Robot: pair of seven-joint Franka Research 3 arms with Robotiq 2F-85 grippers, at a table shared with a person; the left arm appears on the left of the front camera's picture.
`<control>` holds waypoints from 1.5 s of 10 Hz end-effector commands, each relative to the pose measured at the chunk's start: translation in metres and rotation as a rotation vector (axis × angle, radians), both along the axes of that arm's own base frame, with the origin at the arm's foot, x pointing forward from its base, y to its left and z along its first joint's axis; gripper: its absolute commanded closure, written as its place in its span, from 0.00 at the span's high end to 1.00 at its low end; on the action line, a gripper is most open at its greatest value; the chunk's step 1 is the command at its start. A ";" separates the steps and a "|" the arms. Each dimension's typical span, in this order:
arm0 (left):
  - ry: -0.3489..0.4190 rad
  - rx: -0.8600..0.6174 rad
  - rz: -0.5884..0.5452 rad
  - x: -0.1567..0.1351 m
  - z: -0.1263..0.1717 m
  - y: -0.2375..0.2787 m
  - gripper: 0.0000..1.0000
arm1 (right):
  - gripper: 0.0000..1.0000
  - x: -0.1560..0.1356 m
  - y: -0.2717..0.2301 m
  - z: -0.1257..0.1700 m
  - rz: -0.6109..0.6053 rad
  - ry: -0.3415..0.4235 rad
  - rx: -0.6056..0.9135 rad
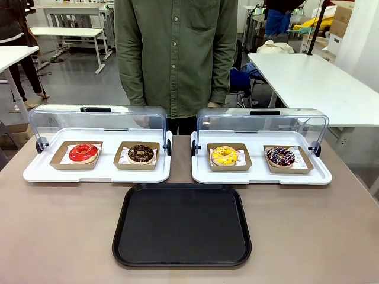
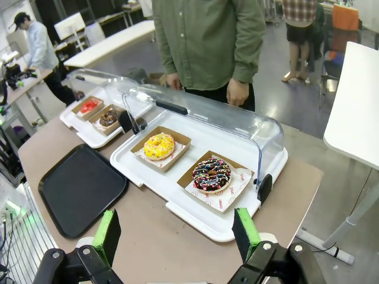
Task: Move the third donut from the left to the tray.
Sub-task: Pick up the Paper togo box containing the Donut indicated by the person and place it on the Handle tray.
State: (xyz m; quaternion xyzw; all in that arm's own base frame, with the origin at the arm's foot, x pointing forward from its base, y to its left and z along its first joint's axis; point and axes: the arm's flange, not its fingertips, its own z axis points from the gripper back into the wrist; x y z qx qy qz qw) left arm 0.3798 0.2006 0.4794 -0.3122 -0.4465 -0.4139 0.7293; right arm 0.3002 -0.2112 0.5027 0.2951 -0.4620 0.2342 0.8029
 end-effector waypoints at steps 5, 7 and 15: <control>-0.003 -0.004 -0.012 -0.001 0.000 0.000 1.00 | 1.00 0.003 -0.001 0.001 0.009 -0.037 0.007; -0.003 -0.004 -0.012 -0.001 0.000 0.000 1.00 | 1.00 0.003 -0.001 0.001 0.009 -0.037 0.007; -0.003 -0.004 -0.012 -0.001 0.000 0.000 1.00 | 1.00 0.003 -0.001 0.001 0.009 -0.037 0.007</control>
